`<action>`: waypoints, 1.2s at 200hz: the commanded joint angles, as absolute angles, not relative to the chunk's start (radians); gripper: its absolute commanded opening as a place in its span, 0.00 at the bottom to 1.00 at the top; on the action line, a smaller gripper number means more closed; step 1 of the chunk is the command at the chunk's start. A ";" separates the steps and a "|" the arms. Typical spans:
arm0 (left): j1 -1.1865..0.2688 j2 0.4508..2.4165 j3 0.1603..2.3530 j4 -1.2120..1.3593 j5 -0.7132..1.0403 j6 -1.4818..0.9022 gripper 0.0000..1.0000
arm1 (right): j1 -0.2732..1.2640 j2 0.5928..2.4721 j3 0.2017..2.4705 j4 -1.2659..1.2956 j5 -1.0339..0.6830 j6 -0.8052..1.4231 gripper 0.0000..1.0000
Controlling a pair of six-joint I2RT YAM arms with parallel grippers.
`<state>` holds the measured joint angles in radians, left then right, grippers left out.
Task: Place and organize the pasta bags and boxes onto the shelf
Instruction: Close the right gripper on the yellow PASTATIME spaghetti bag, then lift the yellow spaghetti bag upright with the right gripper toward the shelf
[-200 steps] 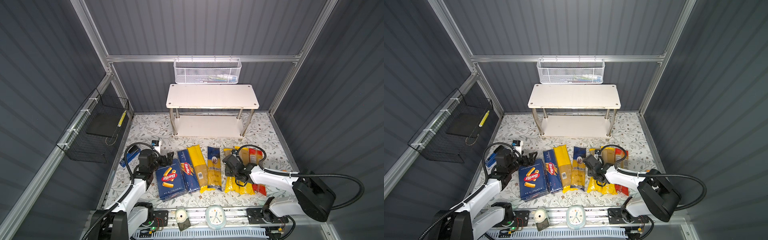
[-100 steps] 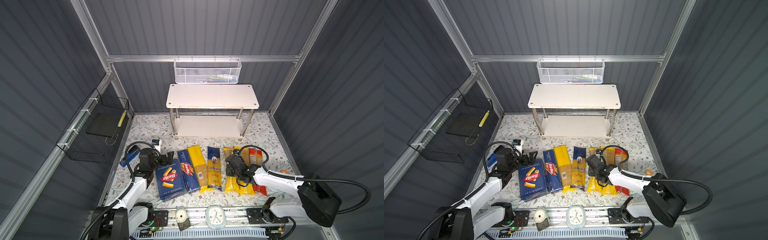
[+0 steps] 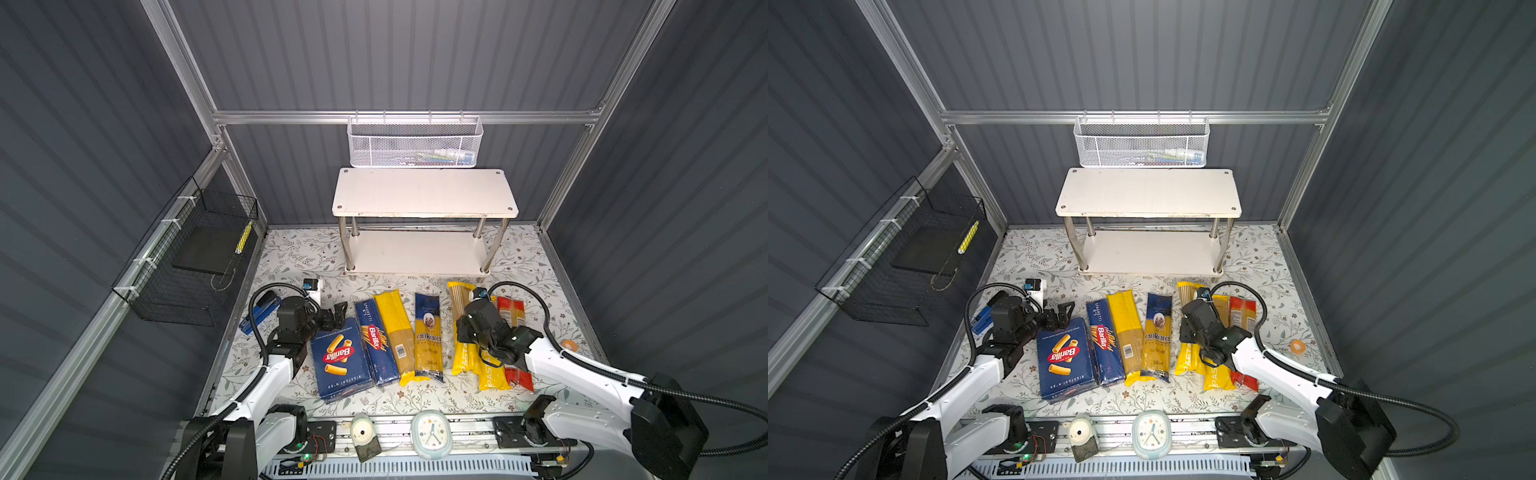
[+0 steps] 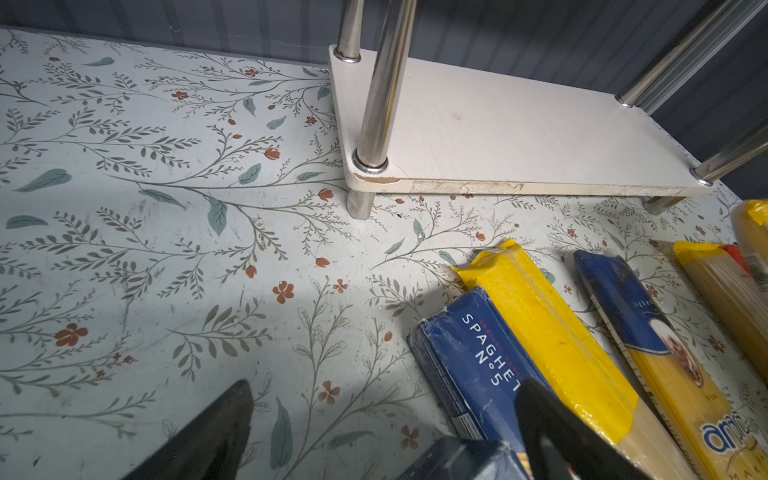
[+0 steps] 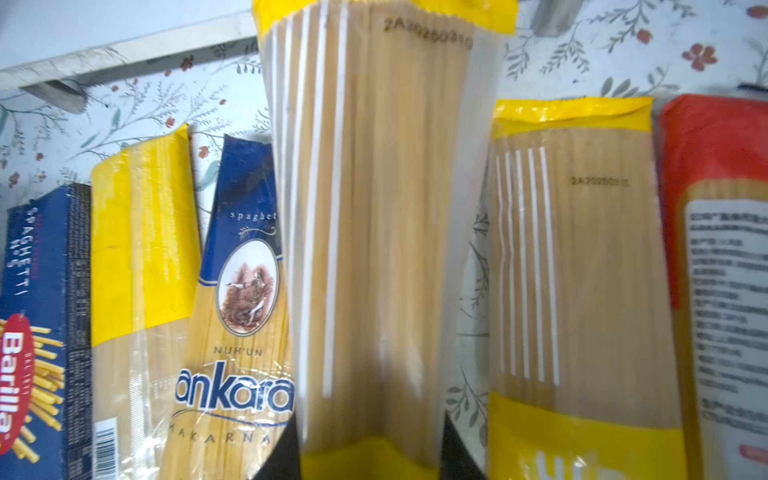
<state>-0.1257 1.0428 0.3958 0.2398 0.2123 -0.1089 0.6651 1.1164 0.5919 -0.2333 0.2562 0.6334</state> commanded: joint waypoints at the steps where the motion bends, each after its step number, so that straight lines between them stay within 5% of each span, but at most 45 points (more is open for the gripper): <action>1: -0.134 1.022 0.404 0.239 0.194 -0.117 1.00 | 0.657 1.027 0.661 -0.232 0.262 0.607 0.08; 124: -0.133 0.978 0.377 0.246 0.169 -0.126 0.99 | 0.552 0.717 0.794 -0.503 0.212 0.505 0.01; 240: -0.133 0.948 0.361 0.253 0.180 -0.121 0.99 | 0.517 0.806 1.217 -0.635 0.143 0.327 0.00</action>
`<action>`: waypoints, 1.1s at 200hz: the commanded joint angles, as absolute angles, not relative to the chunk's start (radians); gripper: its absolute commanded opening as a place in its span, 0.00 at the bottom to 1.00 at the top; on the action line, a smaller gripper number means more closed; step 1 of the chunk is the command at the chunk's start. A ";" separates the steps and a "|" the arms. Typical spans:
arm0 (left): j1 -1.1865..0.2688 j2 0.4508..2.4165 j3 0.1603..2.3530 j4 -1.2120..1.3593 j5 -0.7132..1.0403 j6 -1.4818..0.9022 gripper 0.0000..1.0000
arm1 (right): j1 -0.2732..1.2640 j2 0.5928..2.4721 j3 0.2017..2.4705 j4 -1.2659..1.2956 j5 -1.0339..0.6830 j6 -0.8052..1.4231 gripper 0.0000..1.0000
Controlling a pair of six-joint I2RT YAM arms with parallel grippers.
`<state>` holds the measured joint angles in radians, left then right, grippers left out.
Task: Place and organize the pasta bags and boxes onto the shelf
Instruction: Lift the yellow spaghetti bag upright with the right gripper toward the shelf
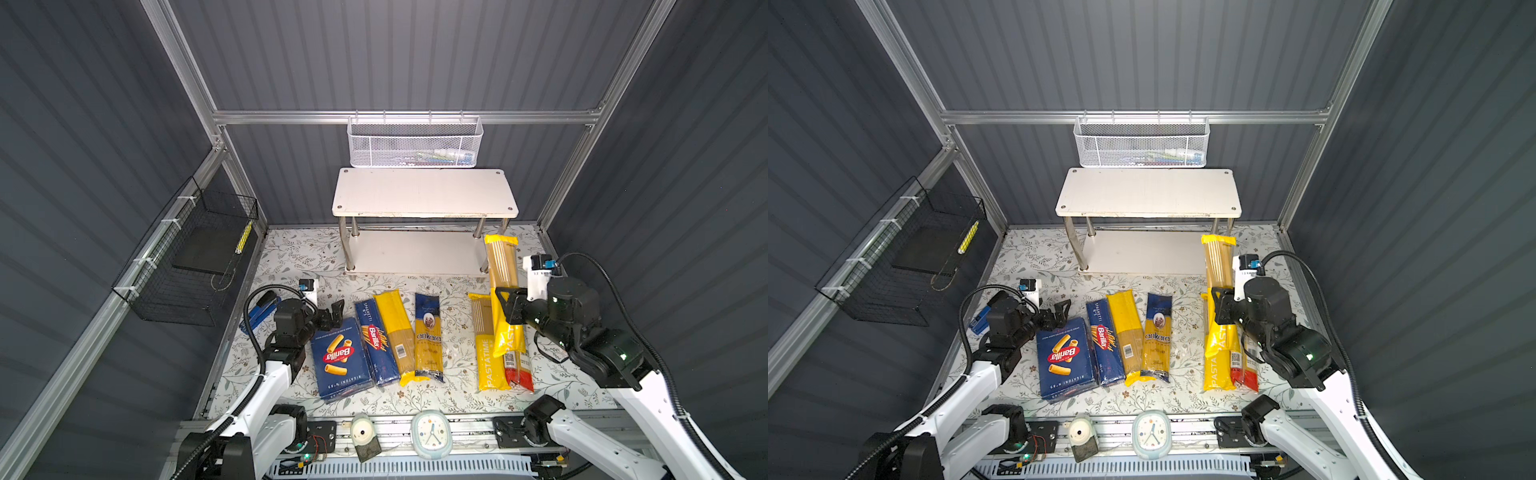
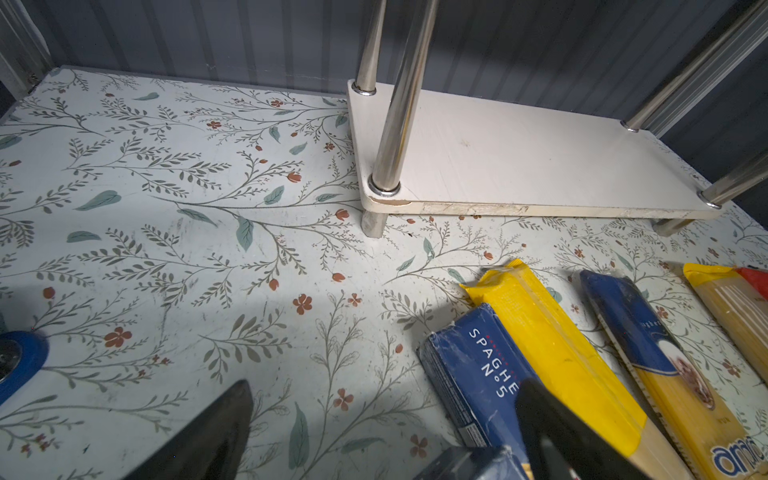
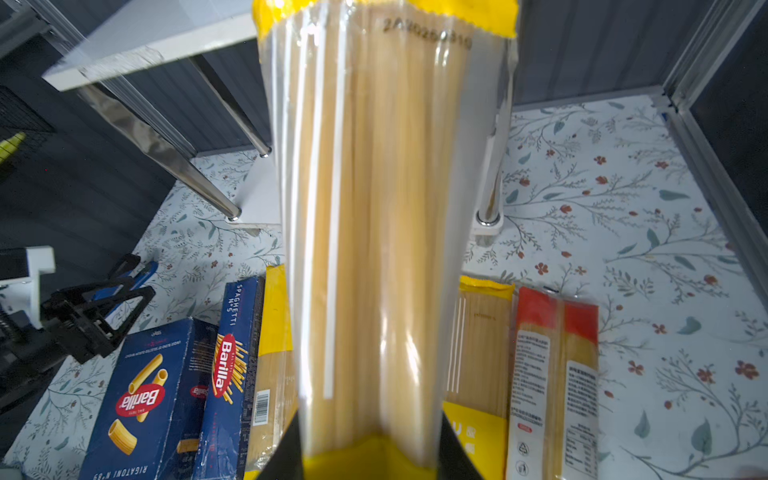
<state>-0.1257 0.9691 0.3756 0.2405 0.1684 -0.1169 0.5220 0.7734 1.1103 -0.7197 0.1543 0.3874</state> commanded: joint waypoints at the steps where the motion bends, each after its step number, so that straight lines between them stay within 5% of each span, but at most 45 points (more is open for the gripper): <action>1: -0.133 0.948 0.361 0.253 0.180 -0.122 1.00 | 0.516 0.810 1.223 -0.635 0.145 0.323 0.00; 220: -0.133 0.980 0.378 0.249 0.185 -0.120 1.00 | 0.246 1.239 1.774 -0.581 0.005 0.217 0.00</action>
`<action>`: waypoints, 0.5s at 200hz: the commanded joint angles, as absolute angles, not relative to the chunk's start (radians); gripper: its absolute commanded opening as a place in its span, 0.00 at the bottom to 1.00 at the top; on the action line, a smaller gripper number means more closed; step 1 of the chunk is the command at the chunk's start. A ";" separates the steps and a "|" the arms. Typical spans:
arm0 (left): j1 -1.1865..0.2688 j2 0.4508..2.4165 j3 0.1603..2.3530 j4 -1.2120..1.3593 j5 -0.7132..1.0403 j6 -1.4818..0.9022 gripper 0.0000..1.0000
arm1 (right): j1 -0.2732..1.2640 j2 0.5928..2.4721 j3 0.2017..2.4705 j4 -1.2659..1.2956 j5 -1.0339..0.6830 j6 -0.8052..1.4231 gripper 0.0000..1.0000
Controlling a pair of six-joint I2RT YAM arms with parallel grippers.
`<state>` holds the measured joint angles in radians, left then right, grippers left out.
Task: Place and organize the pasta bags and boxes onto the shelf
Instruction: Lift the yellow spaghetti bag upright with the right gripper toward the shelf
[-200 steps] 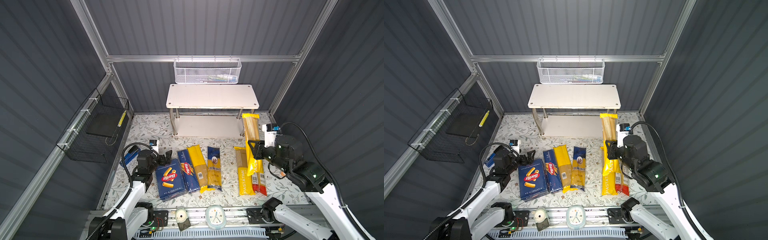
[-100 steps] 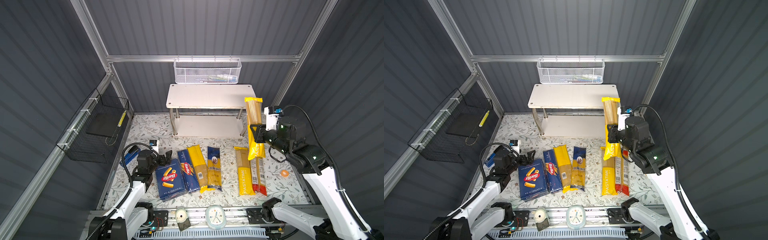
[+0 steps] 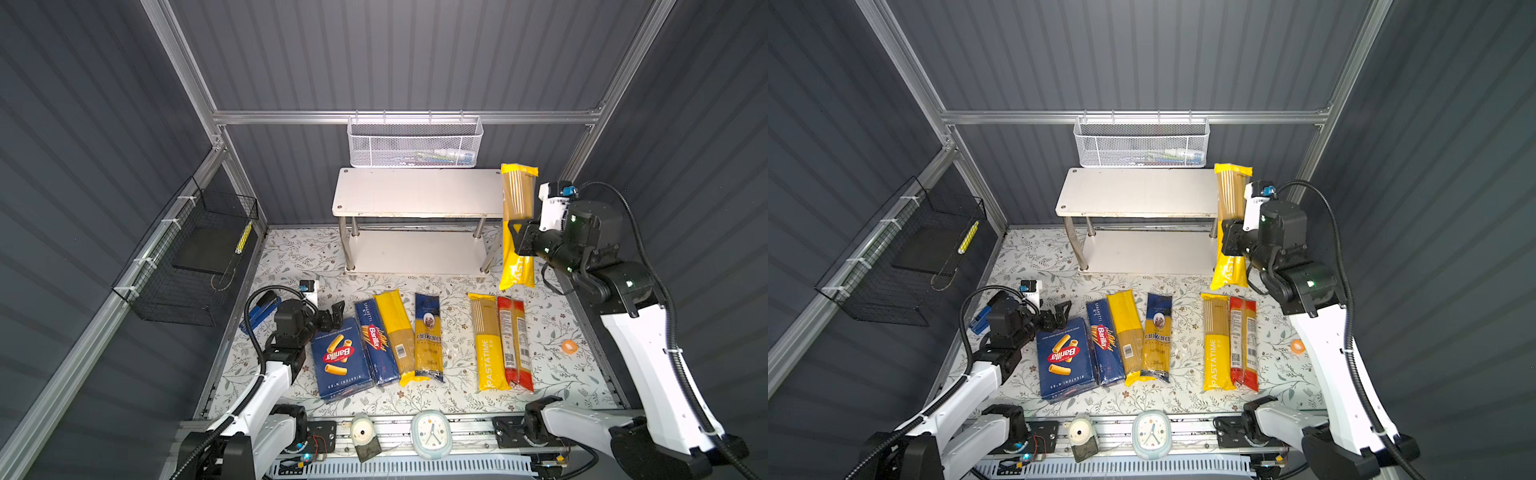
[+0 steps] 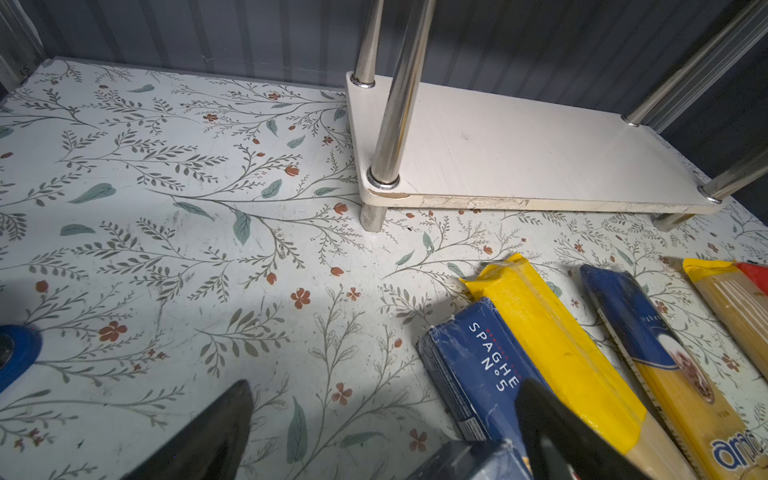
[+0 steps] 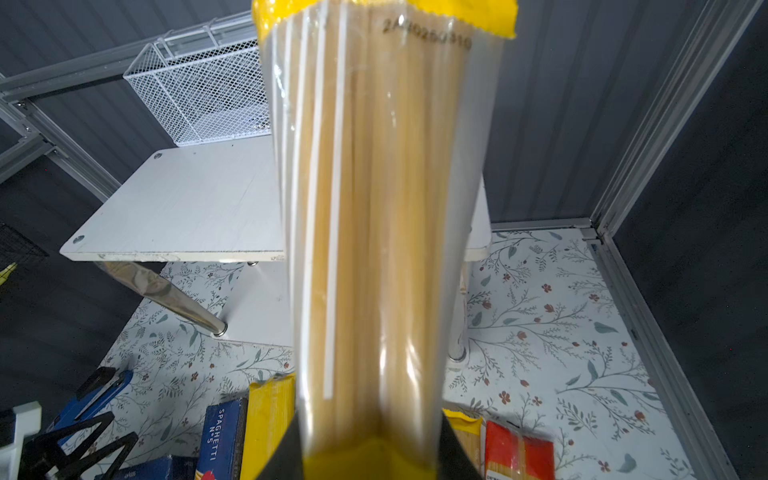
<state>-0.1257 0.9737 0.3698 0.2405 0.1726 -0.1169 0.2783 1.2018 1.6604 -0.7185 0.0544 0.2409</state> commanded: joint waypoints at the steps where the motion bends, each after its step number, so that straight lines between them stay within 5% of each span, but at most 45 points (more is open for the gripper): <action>1: -0.133 0.980 0.378 0.249 0.185 -0.120 1.00 | 0.246 1.239 1.774 -0.581 0.005 0.217 0.00; 100: -0.134 0.973 0.374 0.248 0.181 -0.121 1.00 | 0.135 1.530 2.147 -0.610 -0.103 0.262 0.00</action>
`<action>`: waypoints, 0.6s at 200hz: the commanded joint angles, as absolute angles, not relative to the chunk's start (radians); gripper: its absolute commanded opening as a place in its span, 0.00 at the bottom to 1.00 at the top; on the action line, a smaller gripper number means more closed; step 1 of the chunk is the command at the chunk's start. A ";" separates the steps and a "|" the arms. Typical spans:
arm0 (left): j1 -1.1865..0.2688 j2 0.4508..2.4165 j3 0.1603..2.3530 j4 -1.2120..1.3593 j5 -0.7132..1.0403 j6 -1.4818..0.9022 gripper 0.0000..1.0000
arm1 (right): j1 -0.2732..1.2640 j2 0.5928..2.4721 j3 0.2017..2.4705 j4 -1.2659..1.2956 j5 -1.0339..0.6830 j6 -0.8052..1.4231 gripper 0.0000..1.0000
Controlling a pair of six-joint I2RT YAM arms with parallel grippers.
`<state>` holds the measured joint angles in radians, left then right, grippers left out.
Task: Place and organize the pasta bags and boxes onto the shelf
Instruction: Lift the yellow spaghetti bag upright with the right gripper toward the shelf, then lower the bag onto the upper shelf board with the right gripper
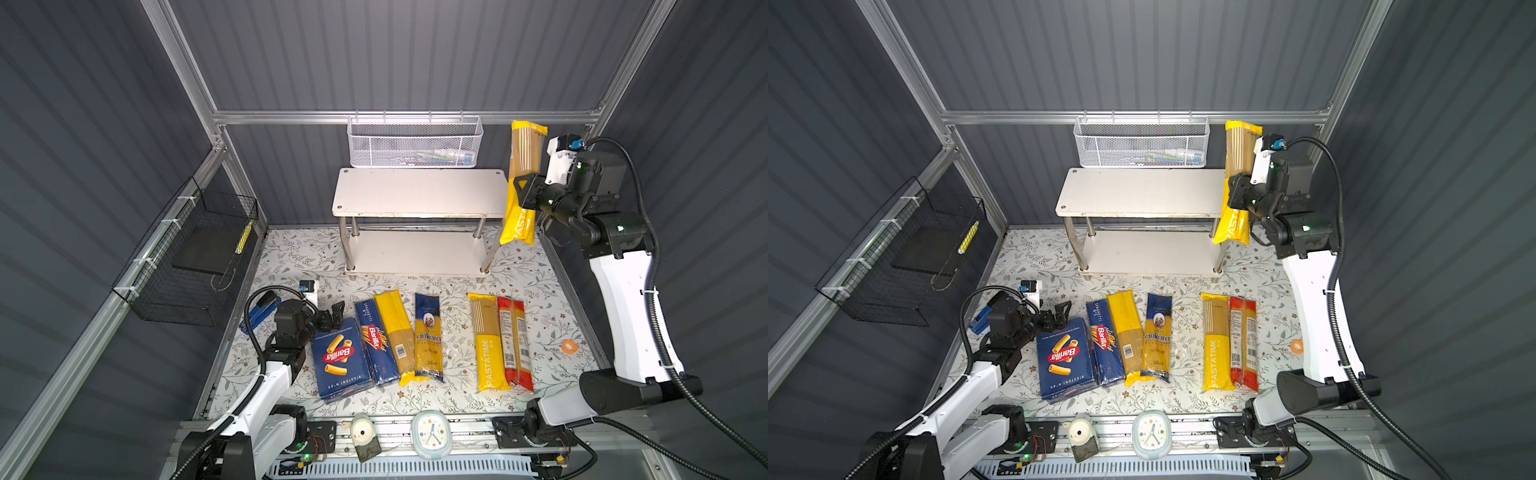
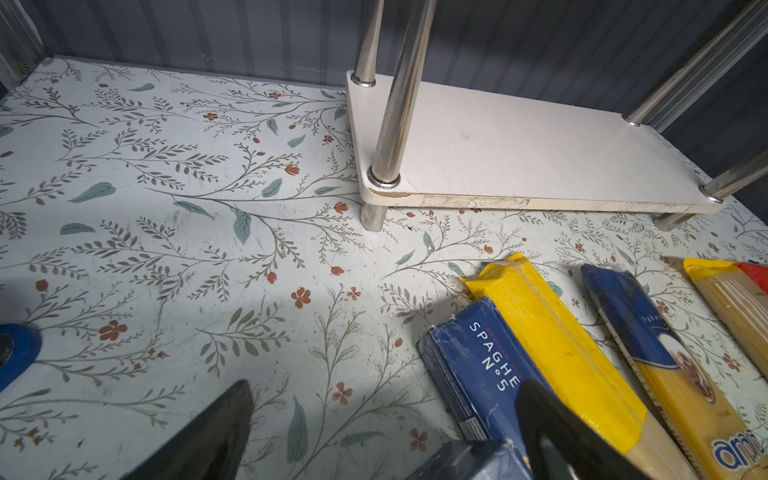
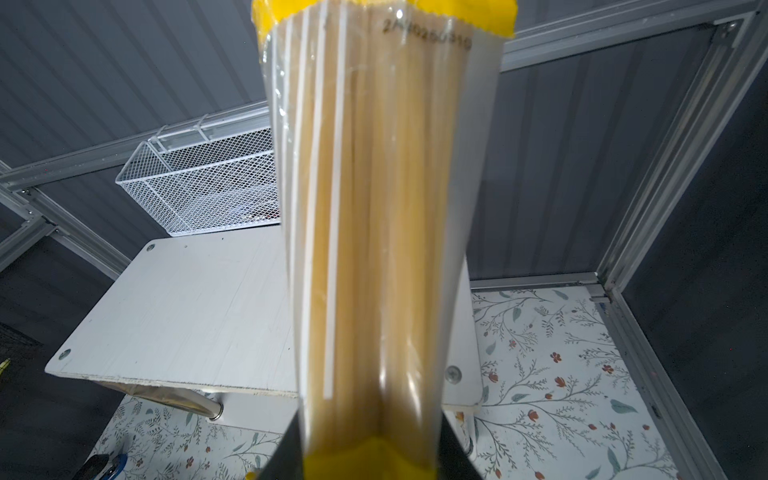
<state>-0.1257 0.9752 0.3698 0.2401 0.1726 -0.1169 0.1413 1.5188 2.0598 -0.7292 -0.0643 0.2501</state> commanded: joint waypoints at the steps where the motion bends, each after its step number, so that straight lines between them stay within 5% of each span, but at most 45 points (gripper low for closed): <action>1: -0.134 0.973 0.374 0.248 0.181 -0.121 1.00 | 0.135 1.531 2.149 -0.610 -0.103 0.262 0.00; 120: -0.133 0.982 0.379 0.247 0.179 -0.122 1.00 | 0.127 1.763 2.345 -0.653 -0.026 0.250 0.00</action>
